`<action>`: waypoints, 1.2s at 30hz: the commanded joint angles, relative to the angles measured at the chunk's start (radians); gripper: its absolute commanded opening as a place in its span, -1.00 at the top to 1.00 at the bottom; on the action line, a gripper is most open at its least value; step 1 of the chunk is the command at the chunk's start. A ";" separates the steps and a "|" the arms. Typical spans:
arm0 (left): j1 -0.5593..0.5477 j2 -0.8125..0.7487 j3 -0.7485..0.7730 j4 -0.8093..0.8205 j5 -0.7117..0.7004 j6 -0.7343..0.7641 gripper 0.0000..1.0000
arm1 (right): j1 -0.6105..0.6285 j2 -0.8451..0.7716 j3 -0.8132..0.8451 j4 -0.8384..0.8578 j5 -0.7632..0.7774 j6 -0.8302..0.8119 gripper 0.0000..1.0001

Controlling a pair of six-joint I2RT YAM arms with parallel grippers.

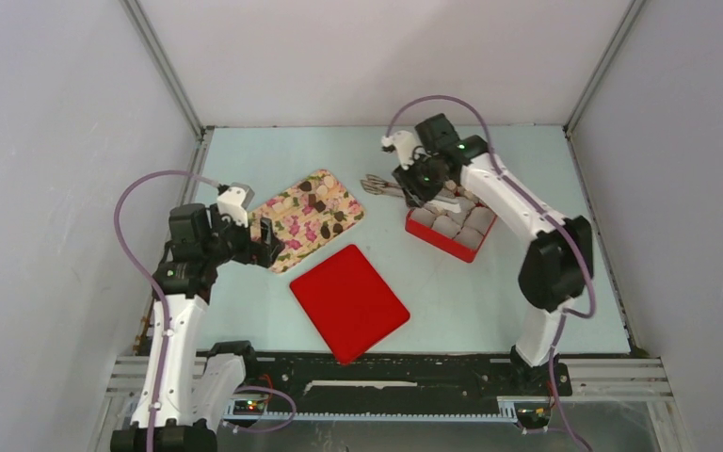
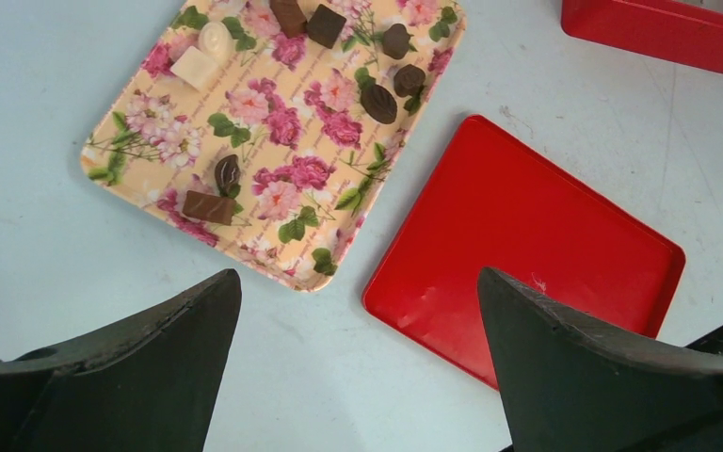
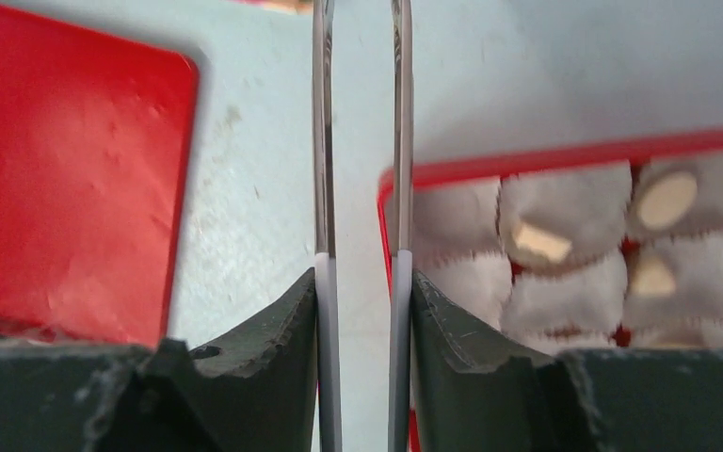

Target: Pack the chocolate

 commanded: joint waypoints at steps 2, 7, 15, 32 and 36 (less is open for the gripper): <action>0.020 -0.039 -0.028 0.024 -0.006 0.020 -0.99 | 0.080 0.151 0.246 -0.020 -0.010 0.020 0.28; 0.022 -0.043 -0.030 0.028 0.009 0.013 -0.99 | 0.140 0.329 0.461 -0.063 -0.032 0.051 0.26; 0.023 -0.041 -0.027 0.023 0.010 0.013 -0.99 | 0.184 0.497 0.664 -0.086 -0.039 0.093 0.12; 0.027 -0.016 -0.023 0.028 0.019 0.008 -0.99 | 0.188 0.594 0.678 -0.019 0.007 0.091 0.04; 0.028 -0.016 -0.026 0.028 0.018 0.008 -1.00 | 0.187 0.616 0.688 -0.016 0.023 0.093 0.06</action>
